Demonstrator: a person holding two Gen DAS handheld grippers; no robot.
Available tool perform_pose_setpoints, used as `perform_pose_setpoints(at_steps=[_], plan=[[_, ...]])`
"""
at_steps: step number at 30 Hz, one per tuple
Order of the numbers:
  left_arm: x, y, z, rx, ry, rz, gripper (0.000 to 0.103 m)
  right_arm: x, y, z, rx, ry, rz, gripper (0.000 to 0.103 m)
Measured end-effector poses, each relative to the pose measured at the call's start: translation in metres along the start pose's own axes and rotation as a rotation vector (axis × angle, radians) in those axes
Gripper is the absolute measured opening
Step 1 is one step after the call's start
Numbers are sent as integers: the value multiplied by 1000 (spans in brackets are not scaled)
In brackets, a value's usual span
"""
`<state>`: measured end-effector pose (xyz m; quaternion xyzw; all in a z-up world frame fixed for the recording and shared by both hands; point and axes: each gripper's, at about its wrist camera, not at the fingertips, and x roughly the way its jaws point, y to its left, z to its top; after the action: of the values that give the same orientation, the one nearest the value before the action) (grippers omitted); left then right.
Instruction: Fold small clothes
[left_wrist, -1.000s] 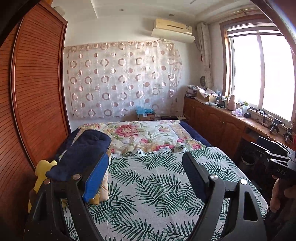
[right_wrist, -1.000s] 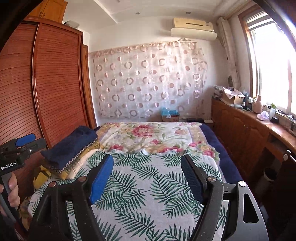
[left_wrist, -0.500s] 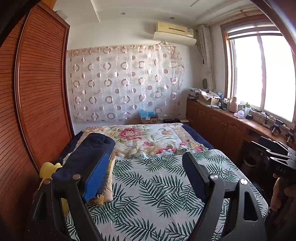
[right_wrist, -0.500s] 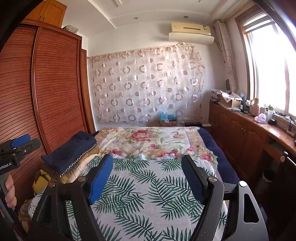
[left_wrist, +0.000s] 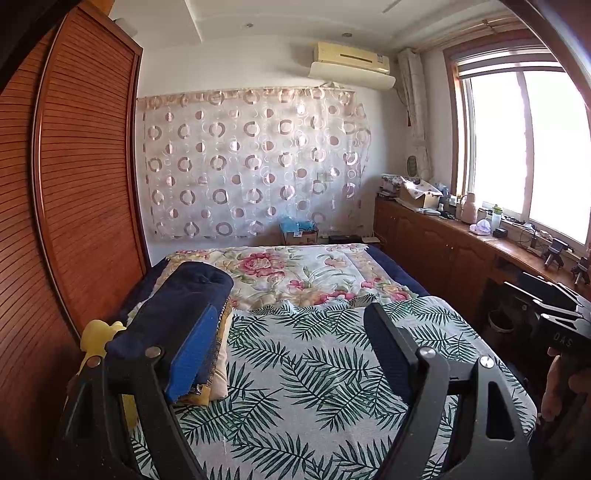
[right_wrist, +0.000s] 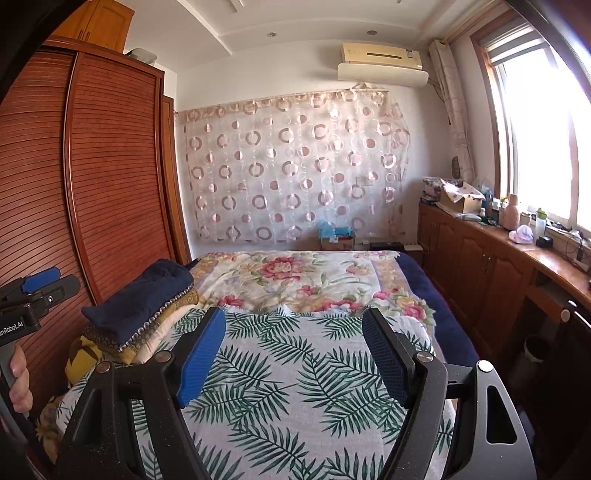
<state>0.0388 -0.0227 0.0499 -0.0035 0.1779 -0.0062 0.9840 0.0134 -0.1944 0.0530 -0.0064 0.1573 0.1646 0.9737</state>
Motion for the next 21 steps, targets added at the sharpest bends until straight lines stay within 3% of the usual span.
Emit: perform_pose_setpoints(at_steps=[21], plan=[[1,4,-4,3,0,10,82,3,-13,-2,-3,10,12,78]])
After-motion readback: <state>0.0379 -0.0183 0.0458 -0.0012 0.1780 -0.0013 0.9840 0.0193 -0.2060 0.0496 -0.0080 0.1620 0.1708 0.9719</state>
